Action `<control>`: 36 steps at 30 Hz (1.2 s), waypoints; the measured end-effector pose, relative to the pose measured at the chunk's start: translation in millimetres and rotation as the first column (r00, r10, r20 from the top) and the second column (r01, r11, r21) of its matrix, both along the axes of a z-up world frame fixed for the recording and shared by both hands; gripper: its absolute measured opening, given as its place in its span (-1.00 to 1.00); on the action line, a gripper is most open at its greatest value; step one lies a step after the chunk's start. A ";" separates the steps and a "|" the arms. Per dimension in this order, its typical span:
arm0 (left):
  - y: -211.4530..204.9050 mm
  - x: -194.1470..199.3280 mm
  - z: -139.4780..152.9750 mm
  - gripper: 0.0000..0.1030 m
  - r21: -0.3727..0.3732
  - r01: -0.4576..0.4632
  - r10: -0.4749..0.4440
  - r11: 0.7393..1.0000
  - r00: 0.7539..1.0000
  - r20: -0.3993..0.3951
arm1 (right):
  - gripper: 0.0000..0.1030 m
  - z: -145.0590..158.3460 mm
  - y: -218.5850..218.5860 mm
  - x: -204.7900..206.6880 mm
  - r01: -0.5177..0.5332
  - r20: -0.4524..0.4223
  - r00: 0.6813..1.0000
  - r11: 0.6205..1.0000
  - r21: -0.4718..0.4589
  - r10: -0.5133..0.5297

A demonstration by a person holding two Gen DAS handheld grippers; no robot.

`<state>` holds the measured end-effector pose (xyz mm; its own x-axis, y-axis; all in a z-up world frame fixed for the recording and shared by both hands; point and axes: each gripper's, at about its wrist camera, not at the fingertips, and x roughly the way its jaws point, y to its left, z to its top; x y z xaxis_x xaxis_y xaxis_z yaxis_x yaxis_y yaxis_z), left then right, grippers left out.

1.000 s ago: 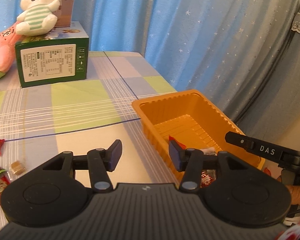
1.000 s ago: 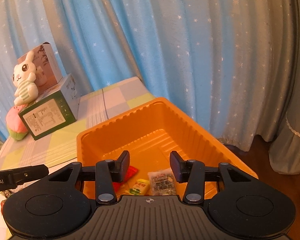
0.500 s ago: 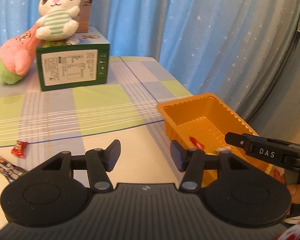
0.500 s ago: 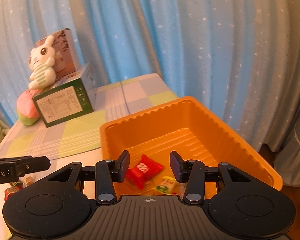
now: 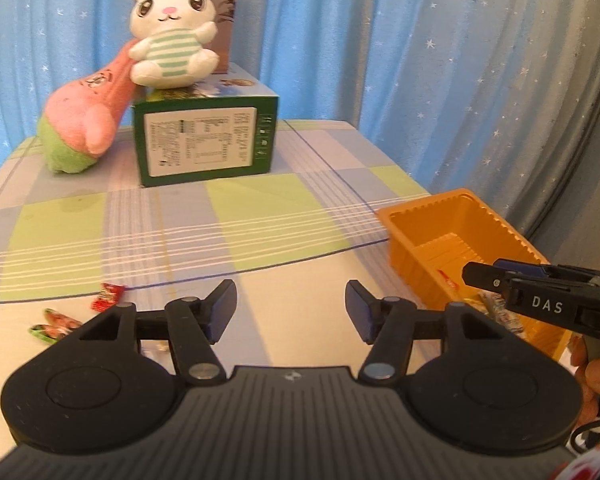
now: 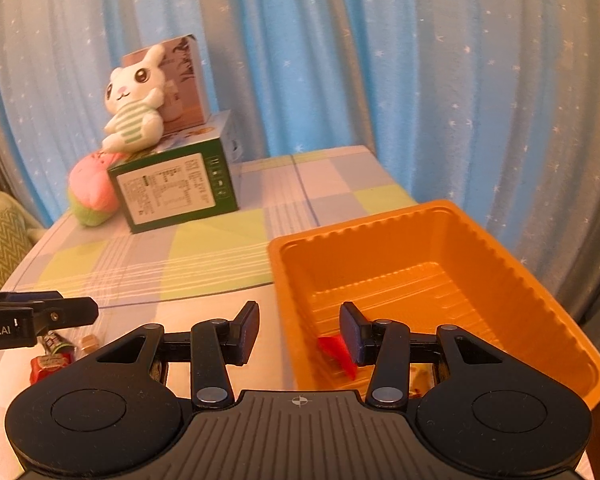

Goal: Organize snacks
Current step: 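Withdraw both grippers from the tray back toward the candies, then grasp the red printed candy with the left gripper while the right gripper grasps the brown square candy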

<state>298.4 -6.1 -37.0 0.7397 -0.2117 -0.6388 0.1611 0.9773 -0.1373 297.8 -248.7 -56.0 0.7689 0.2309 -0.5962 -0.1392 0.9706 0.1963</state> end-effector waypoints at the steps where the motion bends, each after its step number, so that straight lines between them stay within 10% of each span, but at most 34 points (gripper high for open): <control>1: 4.6 -1.0 0.4 0.10 0.009 -0.007 0.007 1.000 1.000 0.005 | -0.13 -0.1 2.9 0.6 -0.008 0.000 1.000 1.000 -0.001 0.008; 21: 126.6 -10.5 -22.9 0.16 0.063 -0.203 0.209 0.977 0.974 -0.090 | 0.11 -11.8 74.2 14.4 -0.202 -0.049 0.978 0.979 0.029 0.203; 36: 84.6 1.6 -57.7 -0.07 0.178 0.126 -0.106 0.976 0.987 -0.119 | 0.11 -29.1 107.9 28.8 -0.282 -0.084 0.957 0.959 -0.030 0.278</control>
